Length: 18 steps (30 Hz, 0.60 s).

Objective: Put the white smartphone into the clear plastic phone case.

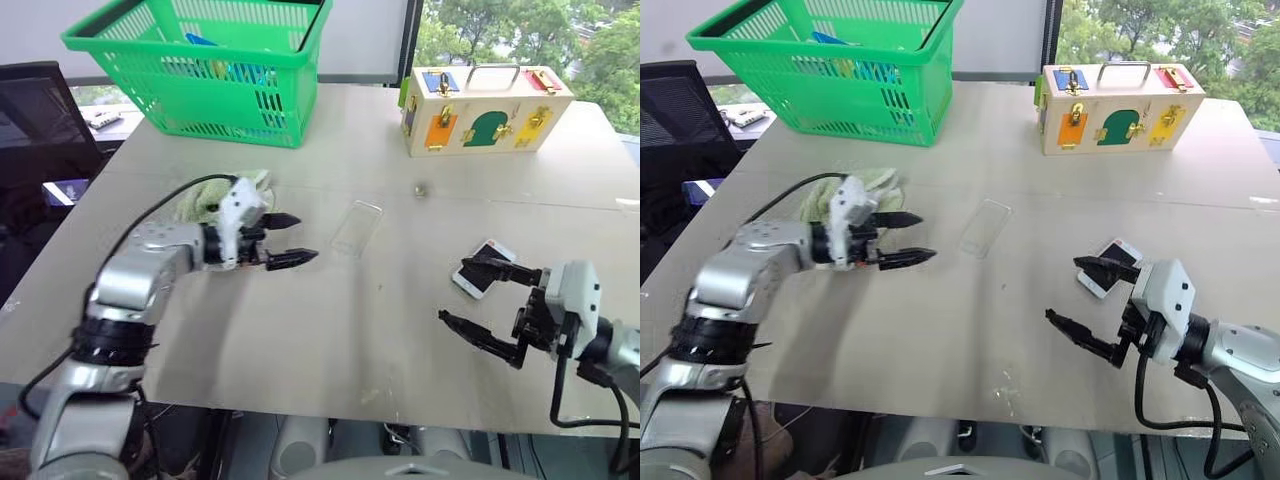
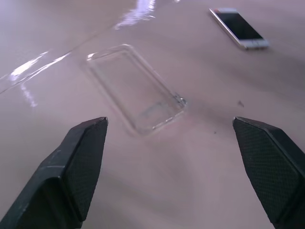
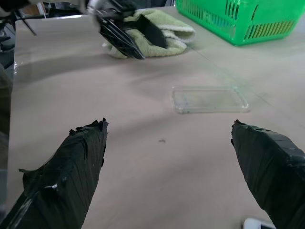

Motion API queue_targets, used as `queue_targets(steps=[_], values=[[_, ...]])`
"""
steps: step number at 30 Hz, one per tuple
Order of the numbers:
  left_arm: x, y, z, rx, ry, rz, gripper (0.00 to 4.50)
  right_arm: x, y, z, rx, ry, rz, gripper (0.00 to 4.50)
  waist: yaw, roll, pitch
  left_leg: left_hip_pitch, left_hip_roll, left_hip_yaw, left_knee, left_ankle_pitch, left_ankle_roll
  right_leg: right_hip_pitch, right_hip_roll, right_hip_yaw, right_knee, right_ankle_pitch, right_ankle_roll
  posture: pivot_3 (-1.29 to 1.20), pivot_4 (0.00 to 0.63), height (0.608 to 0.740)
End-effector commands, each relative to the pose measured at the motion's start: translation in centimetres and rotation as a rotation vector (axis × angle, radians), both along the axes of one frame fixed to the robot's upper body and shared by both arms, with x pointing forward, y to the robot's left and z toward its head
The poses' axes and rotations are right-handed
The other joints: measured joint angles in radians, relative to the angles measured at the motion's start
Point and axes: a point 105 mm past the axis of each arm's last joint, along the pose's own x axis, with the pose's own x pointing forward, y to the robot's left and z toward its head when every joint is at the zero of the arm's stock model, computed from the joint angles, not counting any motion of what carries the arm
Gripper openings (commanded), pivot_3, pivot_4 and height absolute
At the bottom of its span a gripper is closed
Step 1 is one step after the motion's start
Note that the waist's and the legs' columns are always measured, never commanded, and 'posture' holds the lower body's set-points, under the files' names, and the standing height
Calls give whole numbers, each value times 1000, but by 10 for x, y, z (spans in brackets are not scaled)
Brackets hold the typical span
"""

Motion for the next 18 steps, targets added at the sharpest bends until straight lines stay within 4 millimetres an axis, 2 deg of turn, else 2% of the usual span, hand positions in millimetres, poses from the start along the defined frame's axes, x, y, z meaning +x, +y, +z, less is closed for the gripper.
queue_targets(steps=[1,4,8,12,13,18], values=[[10,-15,0,74,-91,-150,4346,-6,-1,12,-25,-71,-19,4500,-3,0,0,0,0,0,0,0,0,0,1,0,0,0,0,0,150,740],[20,-24,-7,104,-94,-212,4346,-8,-1,12,-28,-69,-35,4500,-2,0,0,-1,0,0,0,0,0,0,2,0,0,2,3,0,150,740],[35,-32,-33,239,-65,-279,4346,-14,1,11,-32,-62,-54,4500,-1,0,0,-1,-2,-1,0,0,0,0,3,-2,0,2,4,0,150,740],[46,-39,-48,335,-62,-302,3294,-13,3,11,-34,-64,-65,4500,-3,-1,0,-1,-2,0,1,0,0,0,3,-3,0,2,4,0,150,740],[47,-40,-50,342,-52,-307,2679,-13,3,11,-34,-65,-67,4500,-3,-1,0,-1,-2,-1,1,0,0,0,3,-4,0,2,4,0,150,740],[46,-38,-47,315,18,-302,410,-14,6,12,-33,-69,-70,4500,-5,-1,-1,0,0,-1,1,0,0,0,2,-4,0,2,4,0,150,740]])
